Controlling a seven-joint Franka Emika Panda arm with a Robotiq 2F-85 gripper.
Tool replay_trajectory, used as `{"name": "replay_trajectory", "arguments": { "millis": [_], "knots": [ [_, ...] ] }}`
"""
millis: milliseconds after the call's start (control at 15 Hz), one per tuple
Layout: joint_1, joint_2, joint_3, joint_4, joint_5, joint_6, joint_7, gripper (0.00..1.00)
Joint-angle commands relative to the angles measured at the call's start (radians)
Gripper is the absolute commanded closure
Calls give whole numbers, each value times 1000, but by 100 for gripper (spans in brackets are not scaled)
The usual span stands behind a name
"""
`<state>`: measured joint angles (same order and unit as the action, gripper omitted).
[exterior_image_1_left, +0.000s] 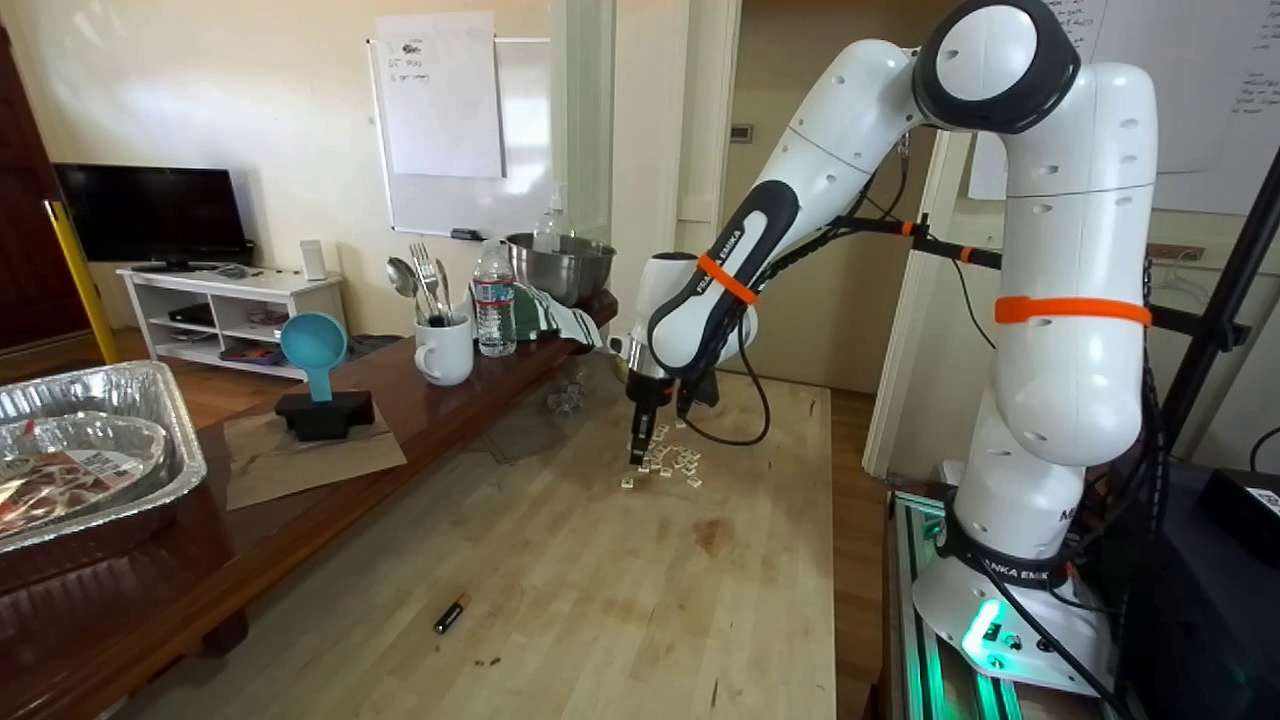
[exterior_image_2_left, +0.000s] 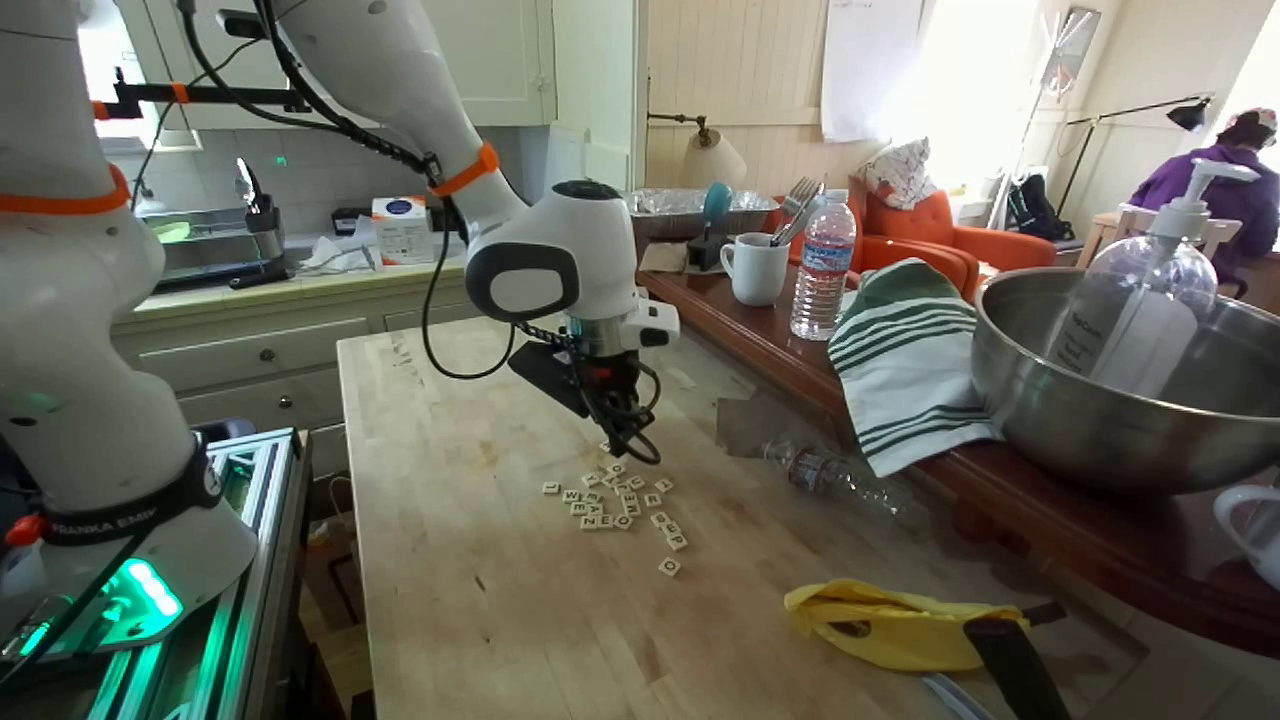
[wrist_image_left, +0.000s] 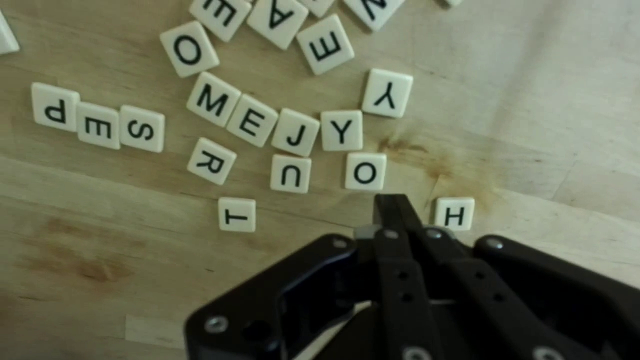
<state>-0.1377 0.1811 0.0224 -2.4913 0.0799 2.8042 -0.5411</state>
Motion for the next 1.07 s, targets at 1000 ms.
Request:
{"name": "replay_trajectory", "arguments": {
  "millis": [1000],
  "knots": [
    [-32,89,37,5,-26,100,20,100]
  ]
}}
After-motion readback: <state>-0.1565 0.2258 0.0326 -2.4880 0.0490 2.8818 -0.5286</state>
